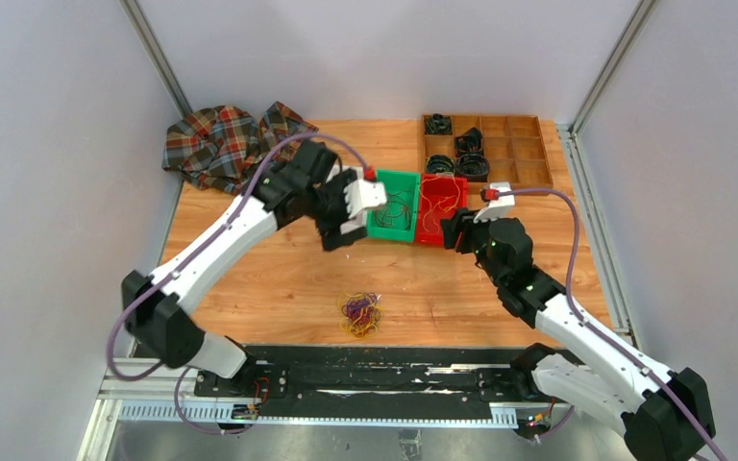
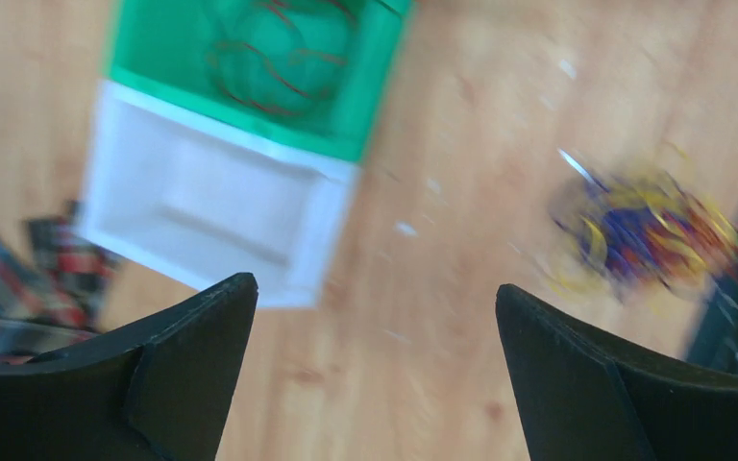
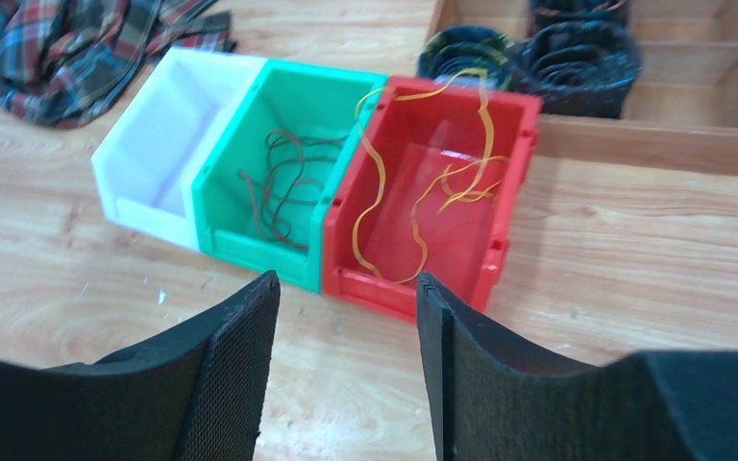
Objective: Untangle the cables
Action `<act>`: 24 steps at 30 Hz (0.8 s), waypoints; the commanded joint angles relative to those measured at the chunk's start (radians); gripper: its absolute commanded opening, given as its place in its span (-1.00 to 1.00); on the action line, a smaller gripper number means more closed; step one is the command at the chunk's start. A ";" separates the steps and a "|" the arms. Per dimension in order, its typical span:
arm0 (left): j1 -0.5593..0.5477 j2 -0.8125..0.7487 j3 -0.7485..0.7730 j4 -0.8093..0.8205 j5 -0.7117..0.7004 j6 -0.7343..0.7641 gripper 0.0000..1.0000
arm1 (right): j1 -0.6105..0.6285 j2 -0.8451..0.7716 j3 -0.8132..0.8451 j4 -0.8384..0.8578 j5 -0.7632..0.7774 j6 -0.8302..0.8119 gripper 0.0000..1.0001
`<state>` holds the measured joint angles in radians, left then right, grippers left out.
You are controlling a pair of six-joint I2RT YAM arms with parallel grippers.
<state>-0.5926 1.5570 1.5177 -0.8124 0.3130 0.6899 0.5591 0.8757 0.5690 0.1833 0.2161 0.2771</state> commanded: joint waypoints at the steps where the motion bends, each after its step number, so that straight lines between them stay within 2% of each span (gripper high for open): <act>1: 0.005 -0.171 -0.278 -0.117 0.114 0.092 0.99 | 0.075 0.041 -0.055 0.026 -0.050 0.031 0.08; 4: 0.005 -0.208 -0.401 -0.083 0.130 0.085 0.87 | 0.130 0.072 -0.067 0.045 -0.026 0.032 0.06; 8: 0.005 -0.172 -0.464 -0.022 0.174 0.104 0.69 | 0.182 0.092 -0.069 0.047 -0.020 0.033 0.02; 16: 0.004 -0.039 -0.488 0.115 0.221 0.166 0.51 | 0.190 0.030 -0.104 0.015 -0.005 0.047 -0.07; 24: -0.027 0.000 -0.518 0.112 0.302 0.280 0.30 | 0.190 0.004 -0.097 -0.038 0.037 0.049 -0.18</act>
<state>-0.6056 1.5593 1.0248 -0.7128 0.5484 0.8829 0.7368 0.8967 0.4755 0.1776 0.2127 0.3172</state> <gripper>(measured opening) 0.669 0.423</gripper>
